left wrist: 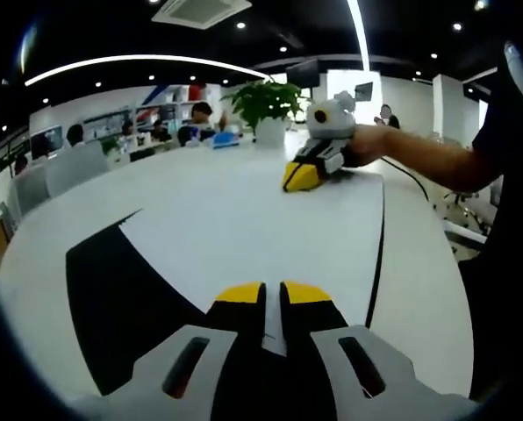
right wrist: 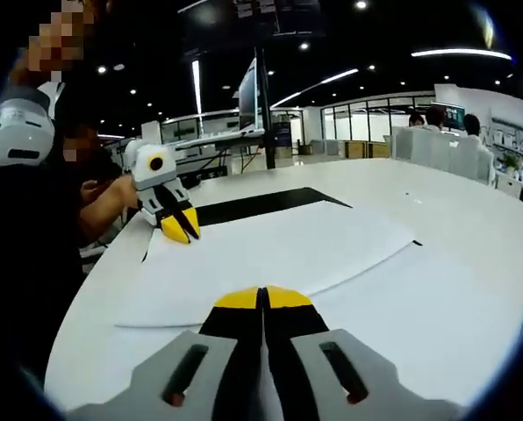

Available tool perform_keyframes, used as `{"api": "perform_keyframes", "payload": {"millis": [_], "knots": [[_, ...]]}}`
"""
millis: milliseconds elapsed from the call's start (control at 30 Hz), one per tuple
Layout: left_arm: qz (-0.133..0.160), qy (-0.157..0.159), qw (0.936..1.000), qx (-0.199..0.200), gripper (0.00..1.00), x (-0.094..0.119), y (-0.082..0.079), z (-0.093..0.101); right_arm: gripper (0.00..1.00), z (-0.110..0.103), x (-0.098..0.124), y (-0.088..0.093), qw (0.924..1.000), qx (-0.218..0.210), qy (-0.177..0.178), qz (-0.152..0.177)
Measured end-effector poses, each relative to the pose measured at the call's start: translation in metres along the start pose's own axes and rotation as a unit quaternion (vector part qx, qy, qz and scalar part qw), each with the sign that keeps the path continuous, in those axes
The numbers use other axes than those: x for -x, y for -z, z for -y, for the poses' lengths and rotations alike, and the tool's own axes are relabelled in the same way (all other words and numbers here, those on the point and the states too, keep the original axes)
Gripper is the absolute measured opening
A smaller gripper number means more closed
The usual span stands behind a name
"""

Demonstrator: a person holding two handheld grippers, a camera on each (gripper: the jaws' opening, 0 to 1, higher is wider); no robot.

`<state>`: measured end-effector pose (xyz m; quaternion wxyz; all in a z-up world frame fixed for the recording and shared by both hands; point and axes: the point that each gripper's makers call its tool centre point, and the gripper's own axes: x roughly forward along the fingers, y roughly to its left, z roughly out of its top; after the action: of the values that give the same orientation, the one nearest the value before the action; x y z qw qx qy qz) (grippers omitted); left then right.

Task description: Flip through the bound document one page at a time

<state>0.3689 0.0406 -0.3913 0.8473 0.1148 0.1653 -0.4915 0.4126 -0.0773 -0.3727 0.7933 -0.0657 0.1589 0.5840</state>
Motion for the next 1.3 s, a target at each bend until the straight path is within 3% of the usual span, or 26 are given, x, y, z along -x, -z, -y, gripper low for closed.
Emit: {"api": "perform_keyframes", "payload": {"millis": [267, 333, 433, 567, 967, 1300], "knots": [[0.001, 0.000, 1.0000, -0.001, 0.10, 0.000, 0.001, 0.000, 0.02, 0.011, -0.008, -0.007, 1.0000, 0.001, -0.001, -0.005], [0.001, 0.001, 1.0000, -0.001, 0.10, 0.001, 0.001, 0.000, 0.03, 0.026, -0.009, -0.008, 0.9994, 0.003, 0.033, -0.007], [0.002, 0.002, 1.0000, 0.000, 0.10, 0.001, 0.001, 0.000, 0.13, 0.044, -0.012, -0.010, 0.9982, -0.005, 0.059, -0.005], [0.000, 0.002, 1.0000, -0.001, 0.10, 0.001, 0.001, 0.000, 0.02, 0.061, -0.014, -0.010, 0.9974, -0.038, 0.061, 0.006], [-0.007, 0.002, 0.9999, -0.010, 0.09, 0.001, 0.000, 0.001, 0.02, 0.115, -0.024, -0.009, 0.9958, -0.059, 0.069, -0.010], [-0.003, 0.003, 1.0000, -0.007, 0.09, 0.000, -0.001, 0.001, 0.02, 0.143, -0.034, -0.012, 0.9945, -0.063, 0.083, -0.012]]}}
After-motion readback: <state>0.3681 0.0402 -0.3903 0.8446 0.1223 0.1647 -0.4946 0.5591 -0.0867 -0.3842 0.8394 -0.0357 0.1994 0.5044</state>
